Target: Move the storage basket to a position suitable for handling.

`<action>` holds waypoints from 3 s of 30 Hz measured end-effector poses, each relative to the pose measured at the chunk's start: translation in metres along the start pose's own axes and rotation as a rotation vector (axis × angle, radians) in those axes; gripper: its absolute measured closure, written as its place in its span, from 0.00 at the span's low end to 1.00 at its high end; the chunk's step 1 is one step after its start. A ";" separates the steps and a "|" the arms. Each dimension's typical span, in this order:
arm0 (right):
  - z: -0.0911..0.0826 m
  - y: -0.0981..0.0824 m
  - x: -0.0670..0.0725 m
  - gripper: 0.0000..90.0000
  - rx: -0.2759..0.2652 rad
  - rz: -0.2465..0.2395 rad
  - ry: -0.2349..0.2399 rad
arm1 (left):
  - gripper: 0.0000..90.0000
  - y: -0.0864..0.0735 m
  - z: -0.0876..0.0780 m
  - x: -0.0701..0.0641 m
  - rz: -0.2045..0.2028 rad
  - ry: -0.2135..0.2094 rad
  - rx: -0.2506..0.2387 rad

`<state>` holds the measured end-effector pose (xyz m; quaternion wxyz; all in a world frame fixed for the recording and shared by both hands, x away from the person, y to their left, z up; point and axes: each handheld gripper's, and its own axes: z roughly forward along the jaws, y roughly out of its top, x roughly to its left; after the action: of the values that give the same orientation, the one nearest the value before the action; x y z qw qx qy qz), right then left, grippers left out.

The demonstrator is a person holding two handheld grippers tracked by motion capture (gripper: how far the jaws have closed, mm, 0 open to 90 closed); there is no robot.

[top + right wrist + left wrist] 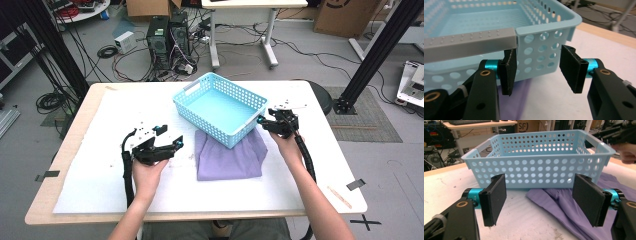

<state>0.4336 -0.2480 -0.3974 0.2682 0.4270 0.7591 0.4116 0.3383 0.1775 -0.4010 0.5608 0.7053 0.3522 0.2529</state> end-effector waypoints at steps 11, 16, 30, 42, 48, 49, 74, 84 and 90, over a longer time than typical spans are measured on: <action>0.011 0.000 -0.037 0.47 0.034 0.090 -0.134 | 0.31 -0.001 0.001 0.002 0.003 0.001 -0.002; -0.007 -0.004 -0.035 0.40 0.020 0.113 -0.089 | 0.31 -0.001 0.001 0.008 0.006 0.016 0.003; -0.038 -0.028 0.056 0.29 -0.022 0.038 0.093 | 0.30 -0.002 0.004 0.020 -0.018 0.042 0.020; -0.023 -0.020 0.052 0.57 -0.006 -0.011 0.070 | 0.29 -0.005 0.004 0.028 -0.027 0.057 0.028; -0.031 -0.018 0.022 0.59 -0.012 0.031 0.010 | 0.29 -0.002 0.017 0.029 -0.036 0.034 0.050; -0.031 -0.019 0.018 0.57 -0.012 0.040 0.004 | 0.29 0.000 0.020 0.030 -0.034 0.028 0.059; -0.012 -0.024 0.000 0.26 -0.001 0.100 0.049 | 0.25 0.009 0.133 0.065 -0.063 -0.095 0.121; -0.002 -0.016 -0.011 0.28 0.014 0.110 0.086 | 0.29 0.023 0.156 0.054 -0.027 -0.140 0.168; -0.004 -0.009 -0.022 0.32 0.029 0.093 0.085 | 0.41 0.022 0.137 0.043 -0.004 -0.122 0.157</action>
<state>0.4376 -0.2709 -0.4021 0.2101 0.4482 0.7550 0.4301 0.4723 0.1244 -0.4145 0.5246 0.7605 0.3376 0.1801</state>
